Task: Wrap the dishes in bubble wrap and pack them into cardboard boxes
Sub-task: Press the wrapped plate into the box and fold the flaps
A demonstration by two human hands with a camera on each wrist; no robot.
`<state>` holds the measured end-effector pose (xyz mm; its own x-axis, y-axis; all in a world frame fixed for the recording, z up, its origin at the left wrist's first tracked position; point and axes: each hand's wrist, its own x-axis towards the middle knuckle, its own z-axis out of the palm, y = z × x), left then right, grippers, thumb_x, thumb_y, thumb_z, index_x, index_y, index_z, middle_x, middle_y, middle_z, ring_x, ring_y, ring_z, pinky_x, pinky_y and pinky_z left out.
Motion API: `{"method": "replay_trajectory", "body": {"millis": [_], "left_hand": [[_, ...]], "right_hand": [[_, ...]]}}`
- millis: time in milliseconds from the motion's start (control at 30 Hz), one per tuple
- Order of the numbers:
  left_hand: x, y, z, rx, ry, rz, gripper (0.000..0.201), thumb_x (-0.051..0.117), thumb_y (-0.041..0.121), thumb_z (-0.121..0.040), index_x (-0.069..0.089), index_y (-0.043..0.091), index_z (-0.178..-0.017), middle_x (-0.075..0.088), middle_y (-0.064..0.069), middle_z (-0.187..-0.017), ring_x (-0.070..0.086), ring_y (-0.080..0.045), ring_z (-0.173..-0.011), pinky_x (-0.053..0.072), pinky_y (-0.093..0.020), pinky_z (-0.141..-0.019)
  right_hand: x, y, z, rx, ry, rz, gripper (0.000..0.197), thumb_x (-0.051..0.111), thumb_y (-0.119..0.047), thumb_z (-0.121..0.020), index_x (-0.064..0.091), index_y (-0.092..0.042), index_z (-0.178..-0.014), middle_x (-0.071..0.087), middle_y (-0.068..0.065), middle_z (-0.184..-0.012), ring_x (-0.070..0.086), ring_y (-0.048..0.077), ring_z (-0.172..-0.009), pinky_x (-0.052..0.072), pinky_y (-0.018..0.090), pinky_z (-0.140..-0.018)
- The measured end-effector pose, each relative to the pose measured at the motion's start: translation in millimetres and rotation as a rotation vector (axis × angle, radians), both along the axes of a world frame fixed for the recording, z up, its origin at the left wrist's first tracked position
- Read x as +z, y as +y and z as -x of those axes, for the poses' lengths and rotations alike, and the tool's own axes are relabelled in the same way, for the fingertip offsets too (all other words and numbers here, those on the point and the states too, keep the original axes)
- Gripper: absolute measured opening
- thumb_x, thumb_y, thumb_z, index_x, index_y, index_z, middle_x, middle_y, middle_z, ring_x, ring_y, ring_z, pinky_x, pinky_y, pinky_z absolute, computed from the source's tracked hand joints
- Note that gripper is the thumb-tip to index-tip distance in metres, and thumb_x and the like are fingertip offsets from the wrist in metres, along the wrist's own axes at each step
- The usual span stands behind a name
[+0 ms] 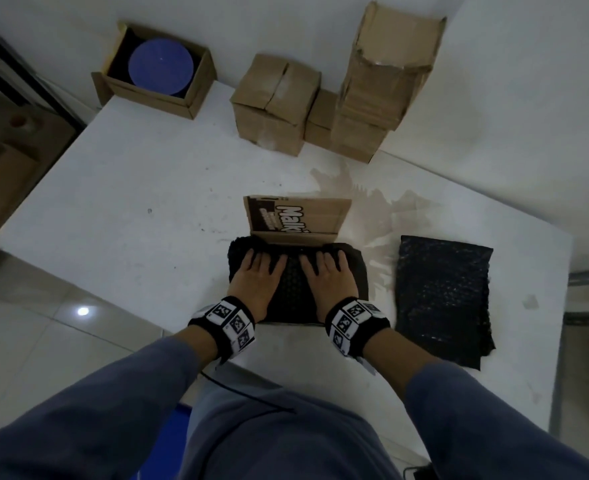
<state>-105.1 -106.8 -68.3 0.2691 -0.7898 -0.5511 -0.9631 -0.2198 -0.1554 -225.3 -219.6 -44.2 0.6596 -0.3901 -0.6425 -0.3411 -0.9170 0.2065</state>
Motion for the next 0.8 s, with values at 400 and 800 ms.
{"method": "replay_trajectory", "body": {"millis": [400,800], "left_hand": [[5.6,-7.2,-4.6,-0.023,0.067,-0.032,0.120,0.072,0.041,-0.074,-0.011,0.007,-0.154,0.019,-0.026,-0.154,0.023,-0.033,-0.144,0.006,-0.039,-0.121],[14.3,-12.2,15.8,0.808,0.668,0.298,0.067,0.052,0.014,-0.088,0.024,0.006,-0.149,0.032,-0.021,-0.147,0.041,-0.040,-0.130,0.043,-0.050,-0.102]], "right_hand": [[-6.9,9.7,-7.6,-0.049,-0.023,0.016,0.103,0.062,-0.039,-0.088,-0.016,-0.021,-0.154,0.006,0.022,-0.160,0.008,0.034,-0.148,0.005,0.055,-0.117],[7.2,17.6,-15.0,-0.753,-0.531,-0.510,0.069,0.054,-0.007,-0.083,0.027,0.000,-0.145,0.028,0.025,-0.149,0.036,0.042,-0.132,0.037,0.043,-0.109]]}}
